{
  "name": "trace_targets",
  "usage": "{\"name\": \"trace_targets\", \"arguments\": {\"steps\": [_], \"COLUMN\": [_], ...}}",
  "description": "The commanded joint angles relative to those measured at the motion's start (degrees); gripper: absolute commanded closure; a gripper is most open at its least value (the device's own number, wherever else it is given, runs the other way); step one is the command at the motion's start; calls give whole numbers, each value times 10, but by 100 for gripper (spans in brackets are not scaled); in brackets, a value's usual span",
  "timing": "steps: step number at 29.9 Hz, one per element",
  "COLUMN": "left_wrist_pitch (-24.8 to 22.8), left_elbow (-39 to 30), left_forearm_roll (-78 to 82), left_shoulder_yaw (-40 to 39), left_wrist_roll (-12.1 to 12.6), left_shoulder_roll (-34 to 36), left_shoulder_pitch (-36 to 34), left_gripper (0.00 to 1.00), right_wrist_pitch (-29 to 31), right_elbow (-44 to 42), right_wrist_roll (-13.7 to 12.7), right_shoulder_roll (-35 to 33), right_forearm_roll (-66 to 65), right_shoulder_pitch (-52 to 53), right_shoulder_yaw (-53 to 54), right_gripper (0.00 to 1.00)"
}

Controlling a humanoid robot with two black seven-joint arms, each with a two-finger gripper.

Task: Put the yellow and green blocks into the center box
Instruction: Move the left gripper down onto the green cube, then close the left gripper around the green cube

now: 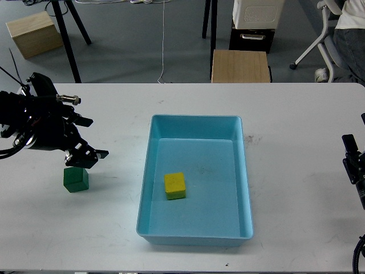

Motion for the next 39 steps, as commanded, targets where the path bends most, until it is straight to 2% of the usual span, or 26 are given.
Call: {"name": "trace_targets", "arguments": {"steps": [1, 7, 12, 22, 27, 30, 32, 36, 39], "left_wrist_pitch": [0, 14, 58, 62, 67, 80, 81, 80, 80], "left_elbow": [9, 67, 130, 142, 143, 145, 146, 157, 168], "left_forearm_roll": [0, 0, 0, 0, 0, 0, 0, 0, 0], "left_shoulder_yaw": [45, 100, 108, 119, 126, 127, 126, 127, 136], "left_wrist_roll": [0, 0, 0, 0, 0, 0, 0, 0, 0], "left_shoulder_roll": [-1, -10, -30, -32, -32, -32, -32, -32, -32], "left_shoulder_pitch": [0, 3, 7, 18, 19, 19, 18, 19, 19], "left_gripper": [0, 0, 0, 6, 18, 34, 38, 57, 67], "right_wrist_pitch": [0, 1, 1, 0, 1, 0, 0, 0, 0], "right_elbow": [-1, -4, -3, -4, -4, -5, -5, -5, -5], "right_wrist_roll": [0, 0, 0, 0, 0, 0, 0, 0, 0], "right_shoulder_roll": [0, 0, 0, 0, 0, 0, 0, 0, 0], "right_forearm_roll": [4, 27, 27, 28, 28, 28, 28, 28, 28], "right_shoulder_pitch": [-6, -7, -7, -7, -7, -7, -7, -7, -7], "right_shoulder_yaw": [0, 0, -1, -1, 0, 0, 0, 0, 0], "right_gripper": [1, 1, 1, 1, 1, 1, 1, 1, 1]}}
